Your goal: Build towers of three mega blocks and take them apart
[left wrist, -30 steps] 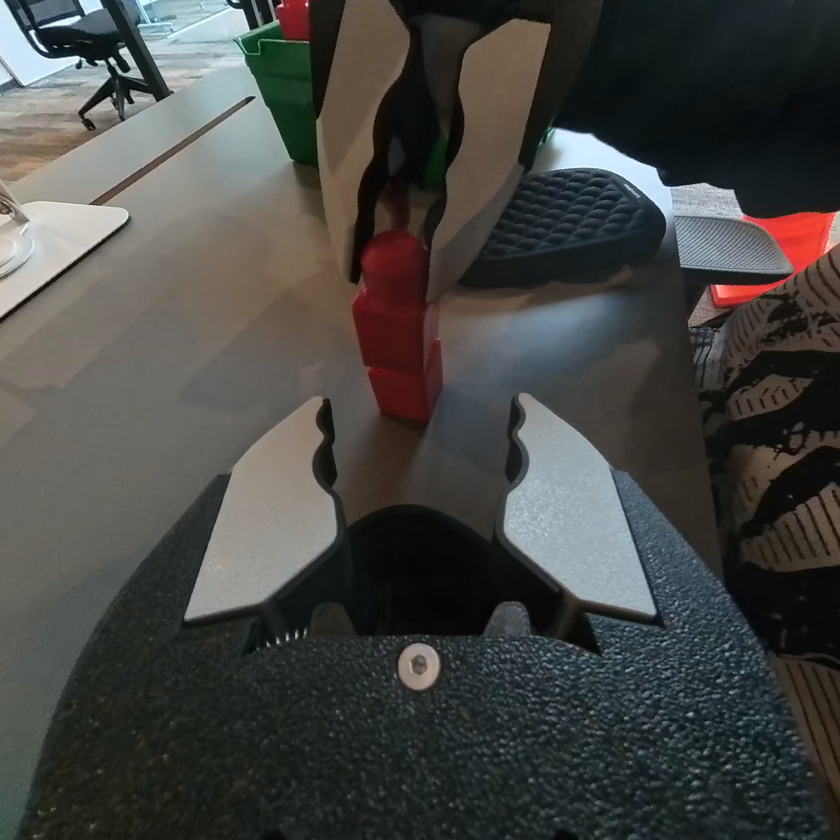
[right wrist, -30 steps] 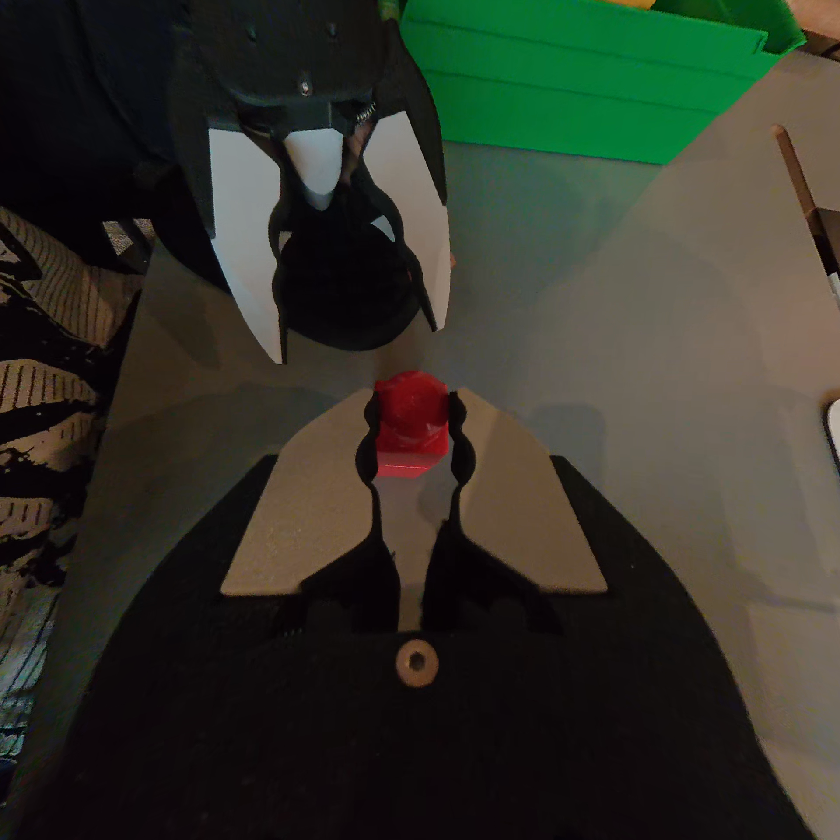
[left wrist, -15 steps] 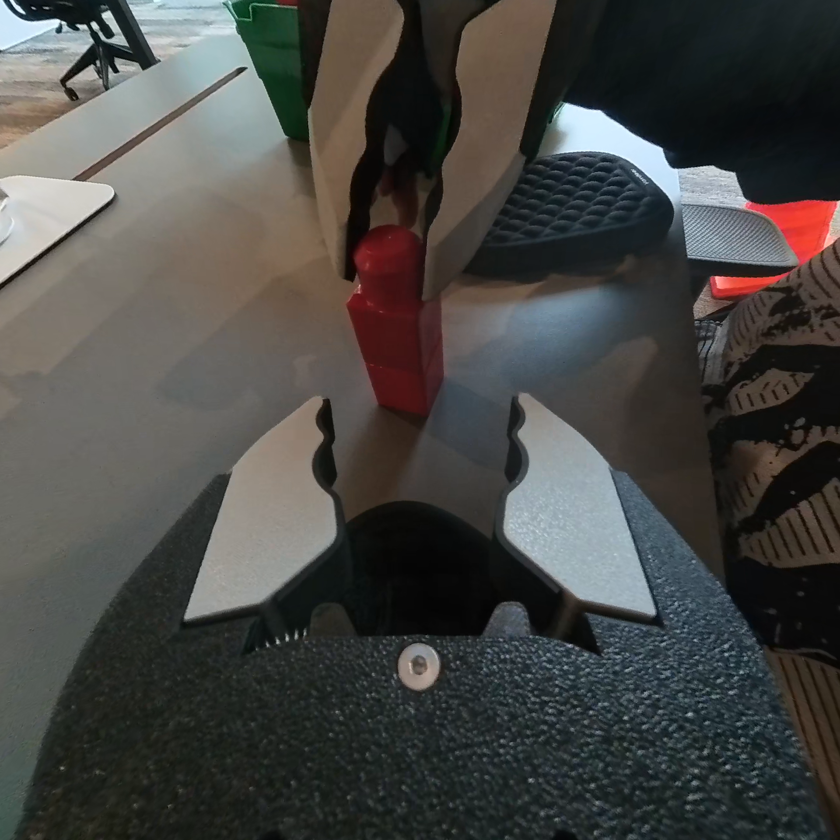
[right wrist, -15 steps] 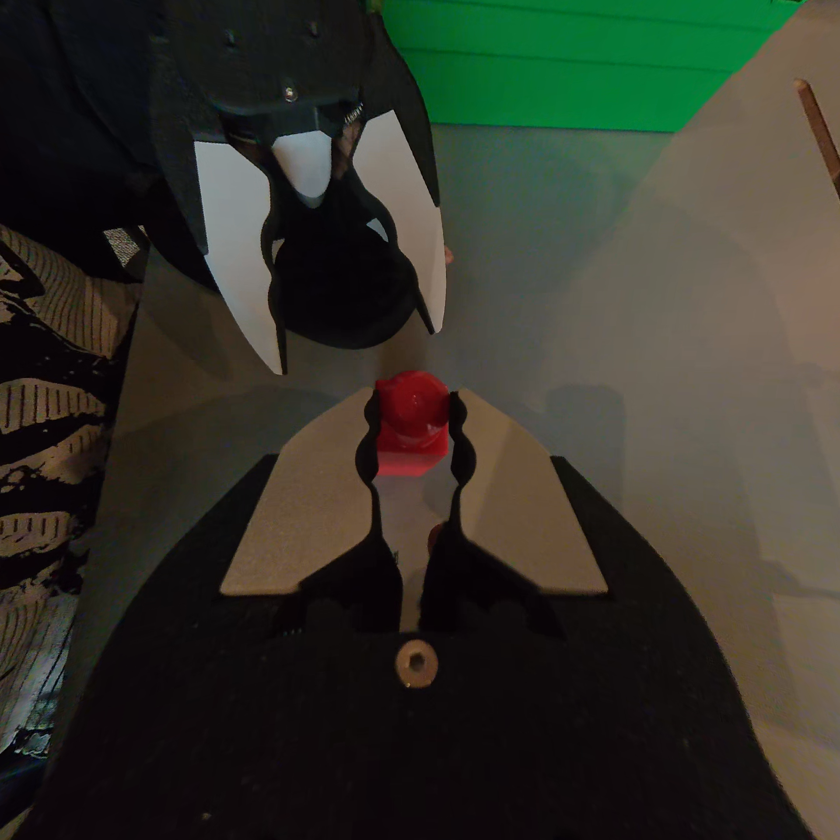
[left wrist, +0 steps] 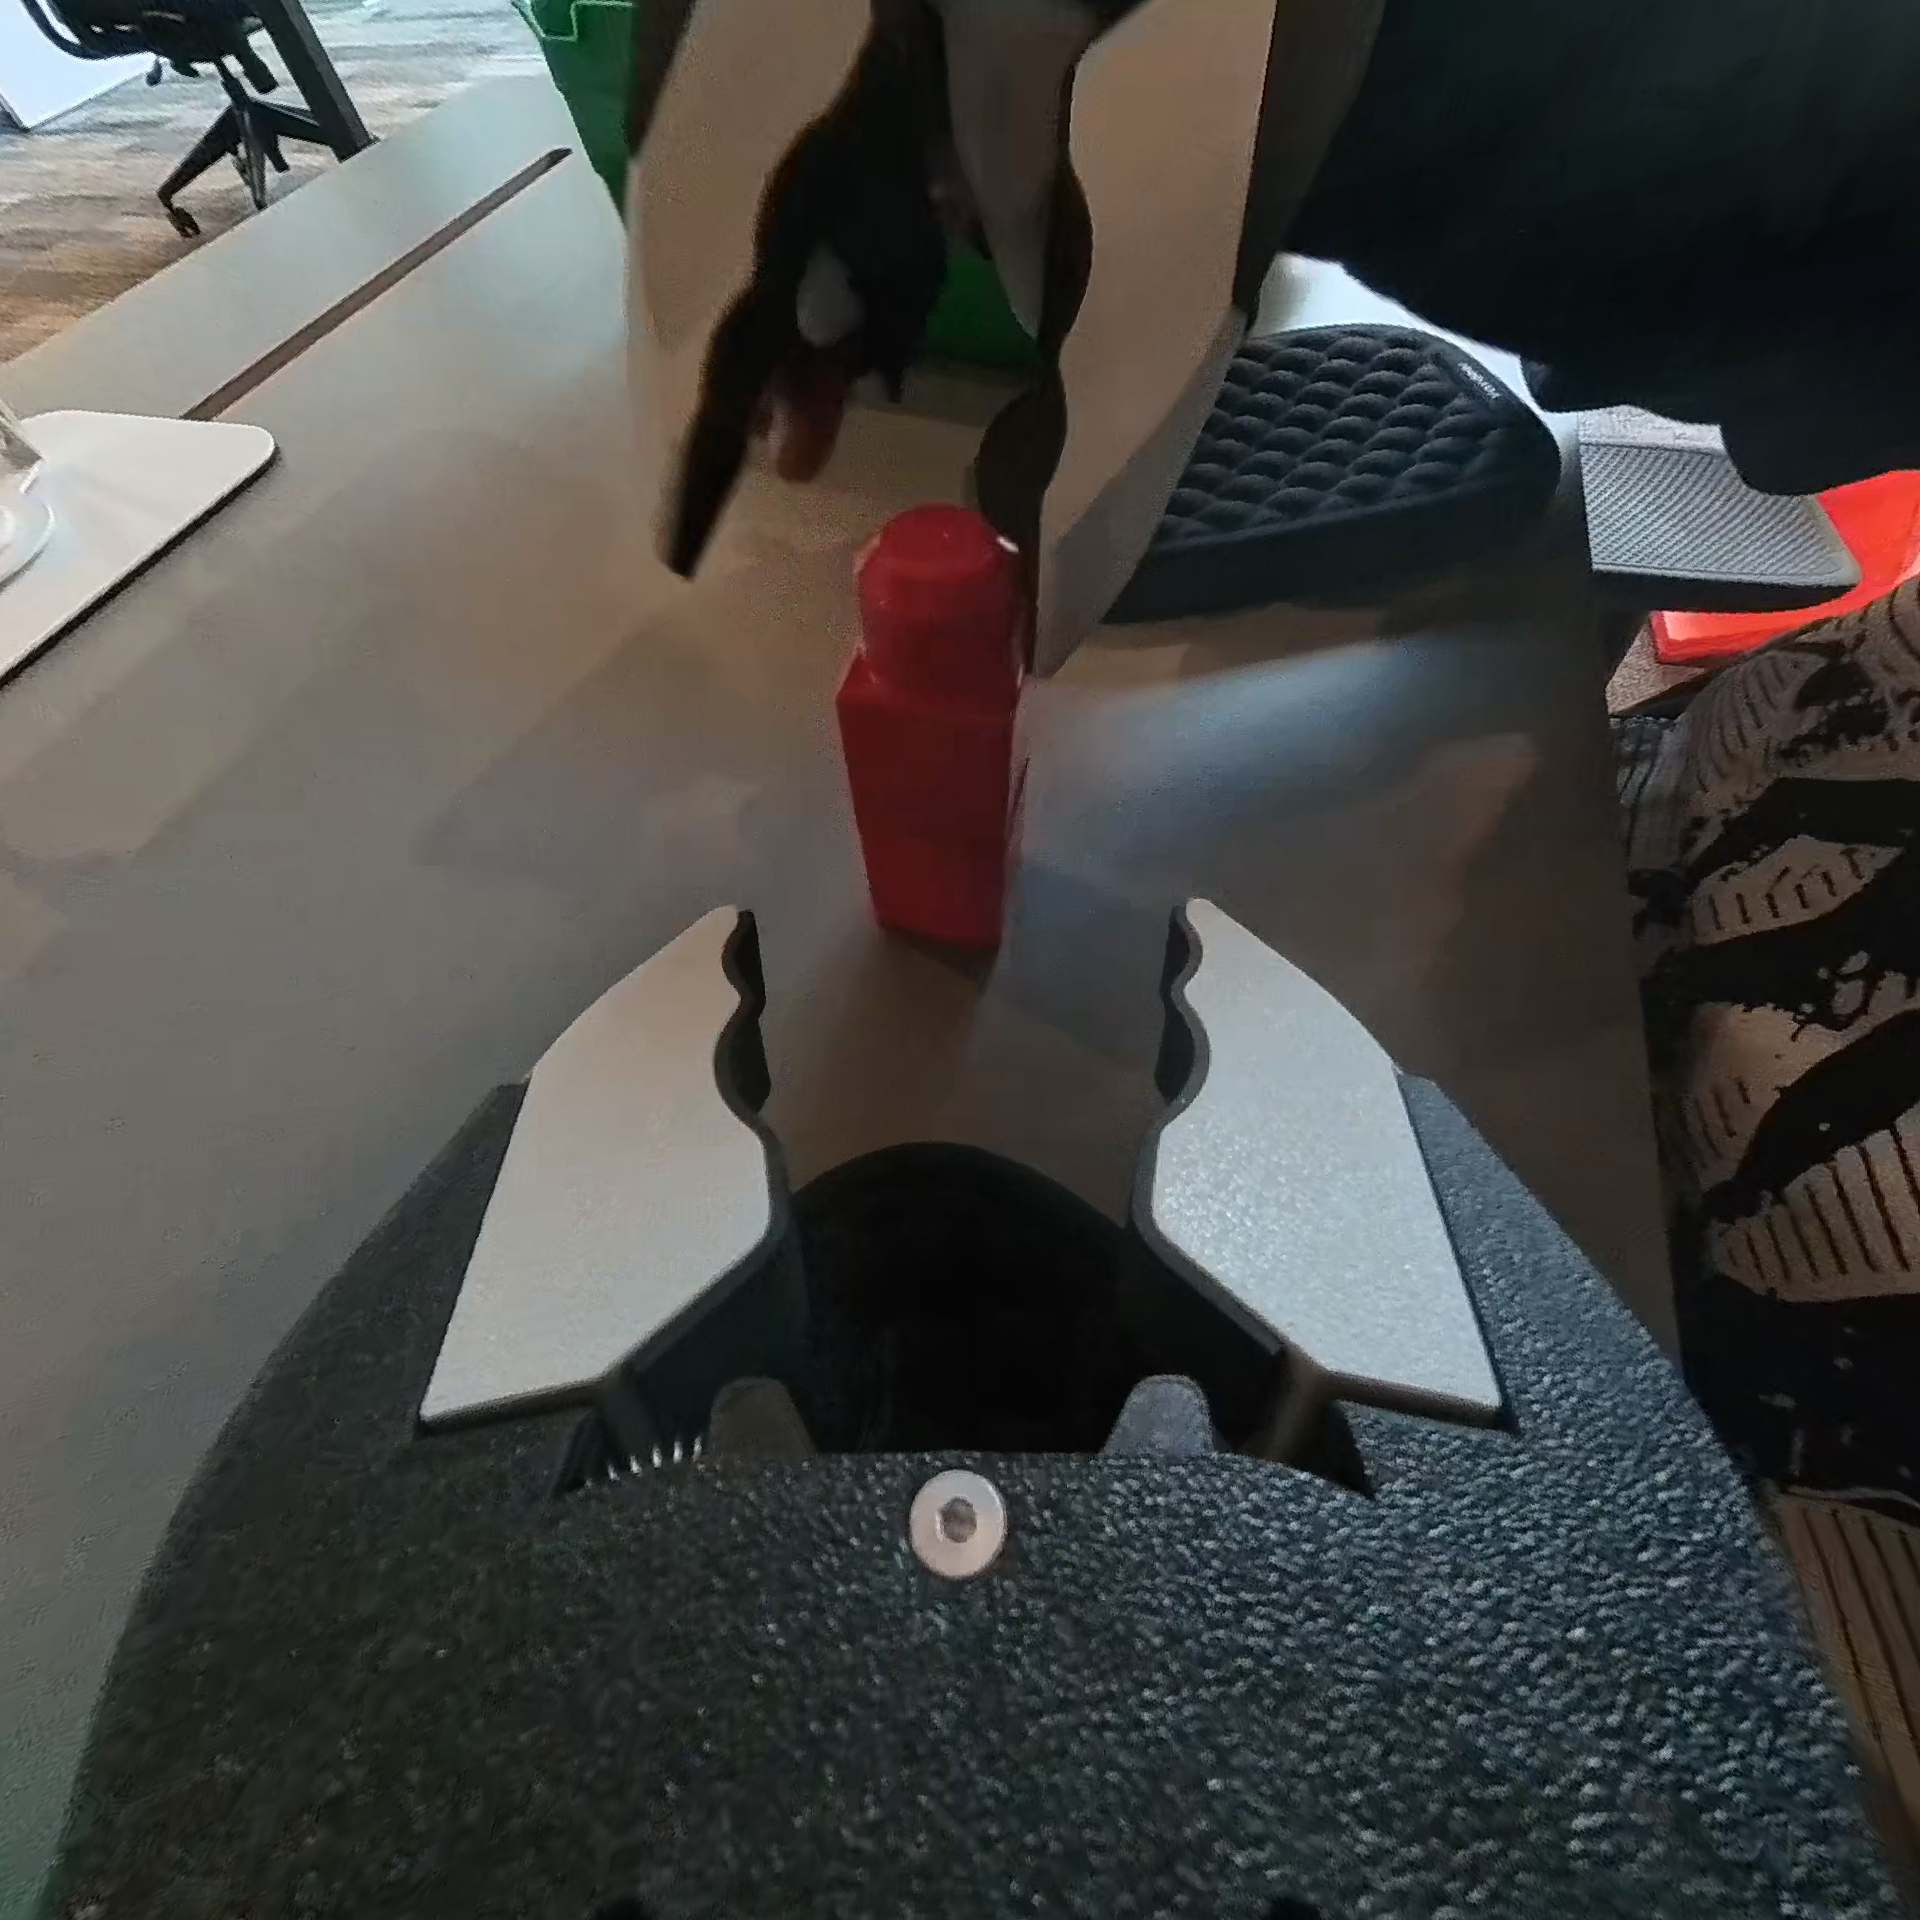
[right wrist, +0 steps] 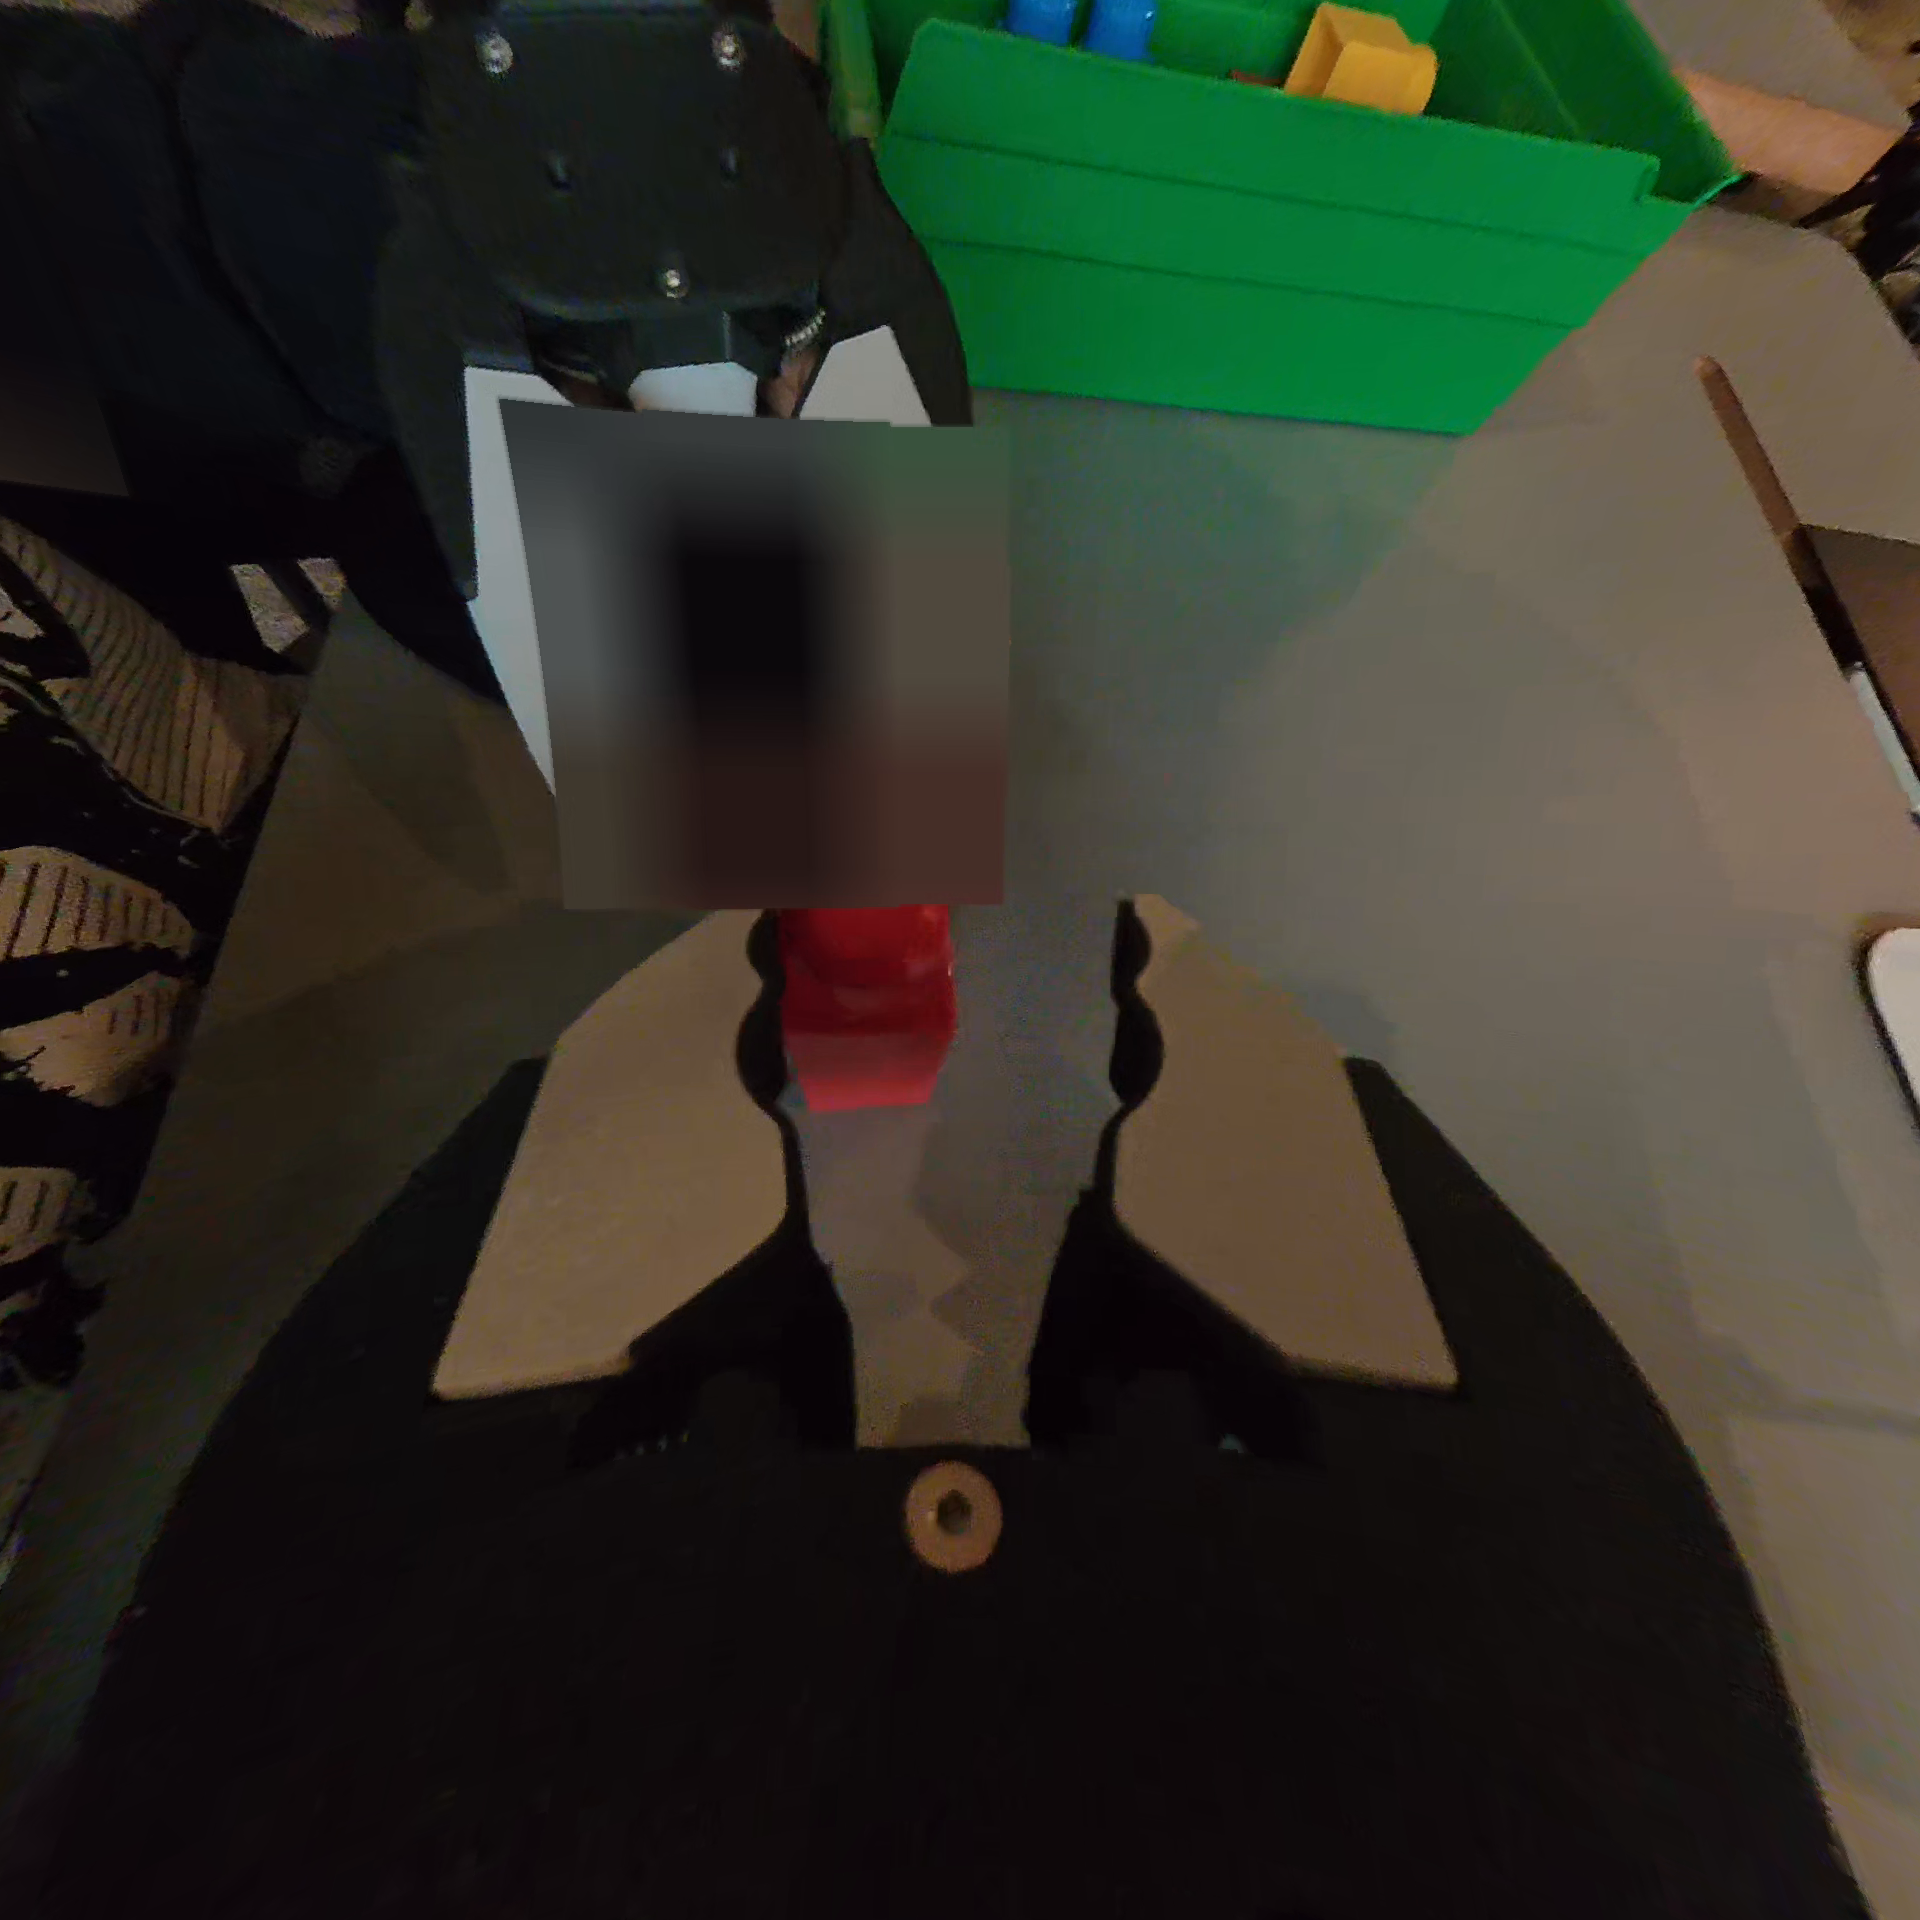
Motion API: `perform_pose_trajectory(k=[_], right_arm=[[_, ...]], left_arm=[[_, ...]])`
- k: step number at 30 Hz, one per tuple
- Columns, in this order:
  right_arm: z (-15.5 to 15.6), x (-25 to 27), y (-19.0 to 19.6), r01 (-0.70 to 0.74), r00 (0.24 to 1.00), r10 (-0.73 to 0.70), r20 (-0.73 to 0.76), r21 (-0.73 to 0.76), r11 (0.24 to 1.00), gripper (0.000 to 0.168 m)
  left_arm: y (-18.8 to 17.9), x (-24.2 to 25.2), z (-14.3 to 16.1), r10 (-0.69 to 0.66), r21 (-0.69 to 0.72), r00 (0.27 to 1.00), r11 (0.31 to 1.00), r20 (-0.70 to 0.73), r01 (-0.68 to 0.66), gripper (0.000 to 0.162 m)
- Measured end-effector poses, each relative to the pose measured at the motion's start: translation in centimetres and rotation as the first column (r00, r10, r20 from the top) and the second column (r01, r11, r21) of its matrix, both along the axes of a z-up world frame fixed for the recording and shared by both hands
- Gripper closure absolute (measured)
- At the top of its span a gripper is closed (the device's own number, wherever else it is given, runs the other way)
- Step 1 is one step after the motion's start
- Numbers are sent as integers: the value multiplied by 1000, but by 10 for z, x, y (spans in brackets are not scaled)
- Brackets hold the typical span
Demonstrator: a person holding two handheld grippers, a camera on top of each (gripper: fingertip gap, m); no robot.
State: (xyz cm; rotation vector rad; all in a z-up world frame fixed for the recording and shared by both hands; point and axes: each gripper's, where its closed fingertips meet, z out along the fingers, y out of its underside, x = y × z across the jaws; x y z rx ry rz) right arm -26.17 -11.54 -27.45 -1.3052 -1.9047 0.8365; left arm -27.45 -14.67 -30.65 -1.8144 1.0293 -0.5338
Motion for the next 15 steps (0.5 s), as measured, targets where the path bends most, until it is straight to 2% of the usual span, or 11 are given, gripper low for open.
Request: perform_pose_trajectory(k=[4, 8, 12, 15], right_arm=[[21, 2, 0, 3, 994, -6, -106, -34, 999, 103], [43, 9, 7, 59, 970, -74, -231, -68, 996, 102], [55, 26, 9, 118, 939, -143, -314, -98, 988, 104], [59, 43, 10, 163, 909, -207, -362, -147, 976, 104]], left_arm=[[1, 0, 1, 3, 10, 1000, 1000, -2, -3, 91], [4, -4, 9, 41, 55, 999, 998, 34, -42, 99], [-5, -15, 38, 63, 164, 992, 983, 109, -81, 104], [-16, -45, 71, 114, 230, 988, 964, 100, -134, 106]])
